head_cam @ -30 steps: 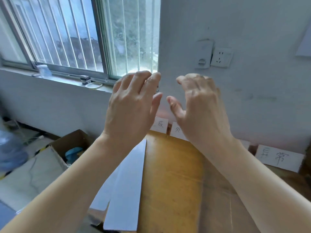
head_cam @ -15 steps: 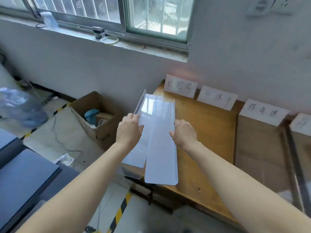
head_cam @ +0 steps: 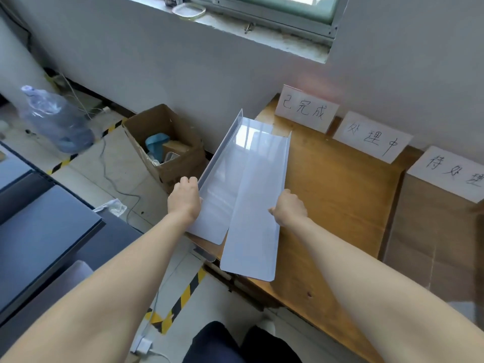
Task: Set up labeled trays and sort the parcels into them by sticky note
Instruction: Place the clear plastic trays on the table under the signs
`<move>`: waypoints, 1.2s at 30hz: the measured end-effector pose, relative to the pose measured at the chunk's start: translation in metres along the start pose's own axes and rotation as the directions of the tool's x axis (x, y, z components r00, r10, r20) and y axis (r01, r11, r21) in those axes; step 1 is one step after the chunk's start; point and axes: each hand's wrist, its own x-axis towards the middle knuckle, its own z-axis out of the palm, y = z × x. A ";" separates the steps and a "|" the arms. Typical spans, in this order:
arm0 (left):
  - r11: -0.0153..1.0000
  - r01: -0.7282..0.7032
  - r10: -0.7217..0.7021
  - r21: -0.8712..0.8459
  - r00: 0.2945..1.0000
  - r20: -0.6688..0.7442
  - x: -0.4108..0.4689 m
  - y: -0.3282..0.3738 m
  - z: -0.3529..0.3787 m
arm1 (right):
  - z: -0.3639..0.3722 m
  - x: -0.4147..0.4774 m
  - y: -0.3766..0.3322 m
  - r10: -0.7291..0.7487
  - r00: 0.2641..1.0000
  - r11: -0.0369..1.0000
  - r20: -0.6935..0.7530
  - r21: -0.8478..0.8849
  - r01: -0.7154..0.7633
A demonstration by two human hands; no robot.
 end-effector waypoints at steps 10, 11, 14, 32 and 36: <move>1.000 0.005 -0.005 -0.010 1.000 0.016 0.026 -0.003 0.006 | 0.006 0.010 -0.003 0.059 0.997 0.998 -0.046 -0.010 -0.059; 1.000 -0.001 0.001 -0.004 1.000 0.024 0.029 -0.004 0.006 | 0.008 0.008 -0.007 0.061 0.997 0.998 -0.046 -0.001 -0.061; 0.999 -0.036 0.035 0.022 0.998 0.048 0.036 -0.008 0.004 | 0.011 0.007 -0.018 0.088 0.996 0.996 -0.031 0.031 -0.087; 0.964 -0.213 0.186 0.156 0.967 0.172 0.041 -0.004 -0.042 | -0.014 -0.005 -0.006 0.239 0.965 0.968 -0.110 0.098 -0.229; 0.969 -0.221 0.207 0.108 0.970 0.127 0.040 -0.004 -0.045 | -0.025 -0.008 0.009 0.270 0.950 0.961 -0.156 0.110 -0.255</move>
